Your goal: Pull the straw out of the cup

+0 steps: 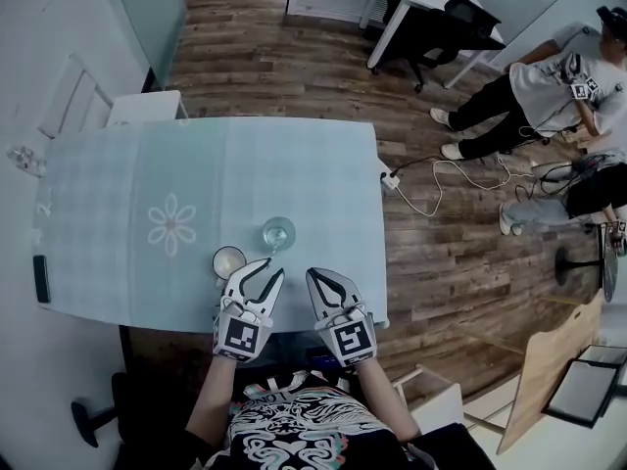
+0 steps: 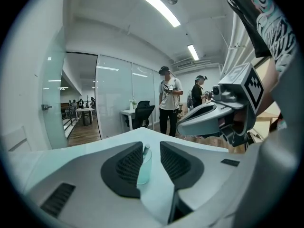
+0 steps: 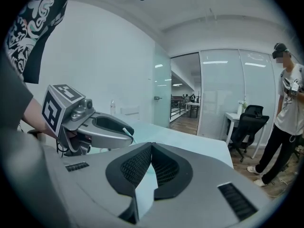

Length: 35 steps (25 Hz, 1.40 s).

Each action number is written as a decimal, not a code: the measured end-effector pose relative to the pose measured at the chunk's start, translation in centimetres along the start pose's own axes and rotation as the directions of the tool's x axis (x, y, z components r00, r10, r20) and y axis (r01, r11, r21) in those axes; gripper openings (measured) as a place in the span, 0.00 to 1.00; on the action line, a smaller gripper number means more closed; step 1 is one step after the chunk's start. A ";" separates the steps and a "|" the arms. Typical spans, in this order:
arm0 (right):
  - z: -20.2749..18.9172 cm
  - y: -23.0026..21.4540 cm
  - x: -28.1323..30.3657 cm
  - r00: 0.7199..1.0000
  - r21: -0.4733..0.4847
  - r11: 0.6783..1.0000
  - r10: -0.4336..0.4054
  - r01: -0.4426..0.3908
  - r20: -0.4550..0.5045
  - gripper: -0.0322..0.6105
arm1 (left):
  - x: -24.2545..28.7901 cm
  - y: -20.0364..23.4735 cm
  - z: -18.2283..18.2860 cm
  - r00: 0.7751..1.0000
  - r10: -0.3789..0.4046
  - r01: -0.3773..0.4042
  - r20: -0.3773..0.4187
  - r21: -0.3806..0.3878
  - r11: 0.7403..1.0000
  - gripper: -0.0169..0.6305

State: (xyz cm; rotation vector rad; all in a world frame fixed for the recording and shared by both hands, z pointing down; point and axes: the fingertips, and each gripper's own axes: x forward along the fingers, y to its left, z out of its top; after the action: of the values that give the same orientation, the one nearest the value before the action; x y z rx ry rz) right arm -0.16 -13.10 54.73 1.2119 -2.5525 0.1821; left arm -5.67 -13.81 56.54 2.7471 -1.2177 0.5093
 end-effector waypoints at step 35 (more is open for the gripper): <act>-0.6 -1.3 -0.6 1.000 0.040 0.999 0.005 -0.005 -0.006 0.08 | -0.1 1.2 0.6 0.998 0.055 -0.053 -0.039 0.055 0.997 0.07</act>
State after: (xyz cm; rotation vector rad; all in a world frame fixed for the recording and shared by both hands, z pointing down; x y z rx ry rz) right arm 1.29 -13.37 55.07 1.2177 -2.5588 0.2381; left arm -6.47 -14.65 55.86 2.7399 -1.2909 0.6095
